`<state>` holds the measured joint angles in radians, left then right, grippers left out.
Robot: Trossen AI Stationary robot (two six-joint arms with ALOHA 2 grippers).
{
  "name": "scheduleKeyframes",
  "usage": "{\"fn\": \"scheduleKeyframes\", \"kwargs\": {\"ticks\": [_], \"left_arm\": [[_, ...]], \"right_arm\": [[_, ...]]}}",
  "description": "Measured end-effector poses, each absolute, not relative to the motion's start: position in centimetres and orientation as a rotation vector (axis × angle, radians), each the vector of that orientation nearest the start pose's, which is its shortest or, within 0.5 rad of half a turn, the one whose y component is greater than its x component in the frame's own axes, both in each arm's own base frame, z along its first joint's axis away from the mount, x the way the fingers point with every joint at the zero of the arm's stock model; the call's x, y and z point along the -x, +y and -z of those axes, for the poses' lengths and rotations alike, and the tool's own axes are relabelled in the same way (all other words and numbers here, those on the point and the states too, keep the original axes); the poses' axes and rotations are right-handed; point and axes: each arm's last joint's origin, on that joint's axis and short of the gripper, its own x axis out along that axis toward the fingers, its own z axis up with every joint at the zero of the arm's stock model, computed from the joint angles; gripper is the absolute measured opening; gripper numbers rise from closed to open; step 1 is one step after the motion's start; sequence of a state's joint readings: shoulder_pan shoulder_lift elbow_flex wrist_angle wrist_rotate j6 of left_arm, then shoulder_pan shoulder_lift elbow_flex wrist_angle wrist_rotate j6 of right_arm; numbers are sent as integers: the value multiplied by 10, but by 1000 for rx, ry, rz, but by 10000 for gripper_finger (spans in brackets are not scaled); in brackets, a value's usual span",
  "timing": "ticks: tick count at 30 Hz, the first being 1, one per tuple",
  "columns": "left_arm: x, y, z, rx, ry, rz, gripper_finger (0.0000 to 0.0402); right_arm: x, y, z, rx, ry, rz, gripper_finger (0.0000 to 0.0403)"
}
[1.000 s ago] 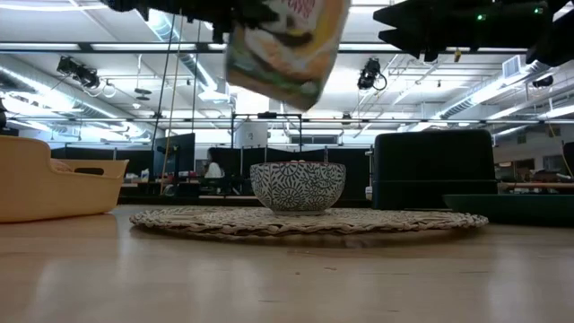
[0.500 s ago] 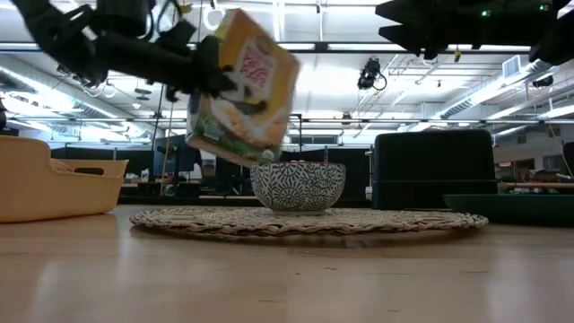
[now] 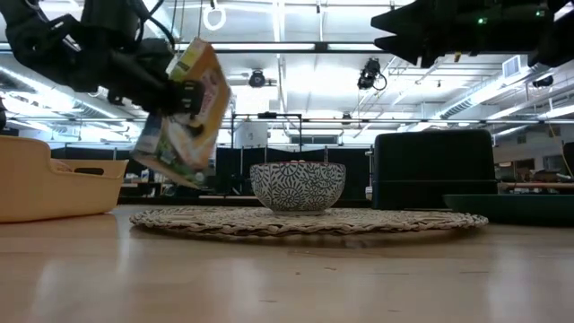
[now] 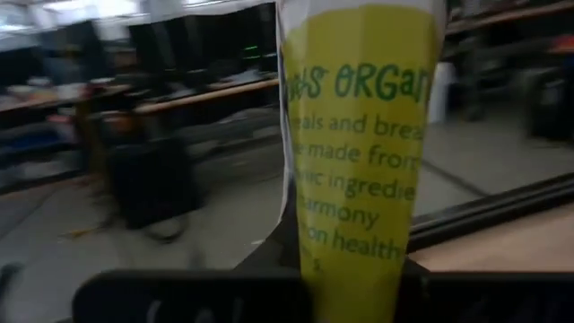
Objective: Arrange a breakfast setting
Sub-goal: Pour the cereal from the yellow cereal box into the red bowl on the brown table mat
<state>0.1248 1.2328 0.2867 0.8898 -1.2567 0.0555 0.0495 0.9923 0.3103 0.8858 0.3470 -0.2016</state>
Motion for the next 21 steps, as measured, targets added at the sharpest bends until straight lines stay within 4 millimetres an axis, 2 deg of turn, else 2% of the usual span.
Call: {"fn": "scheduleKeyframes", "kwargs": {"ticks": [8,18,21], "left_arm": [[-185,68,-166,-49,138,-1600,18],[-168,94,-154,0,147,-1767,20],[-164,99,-151,23,171,-1765,21]], "right_arm": [[-197,0,-235,161,-168,315,377],[-197,0,-235,155,-168,315,377],[-197,0,-235,142,-167,313,378]]}}
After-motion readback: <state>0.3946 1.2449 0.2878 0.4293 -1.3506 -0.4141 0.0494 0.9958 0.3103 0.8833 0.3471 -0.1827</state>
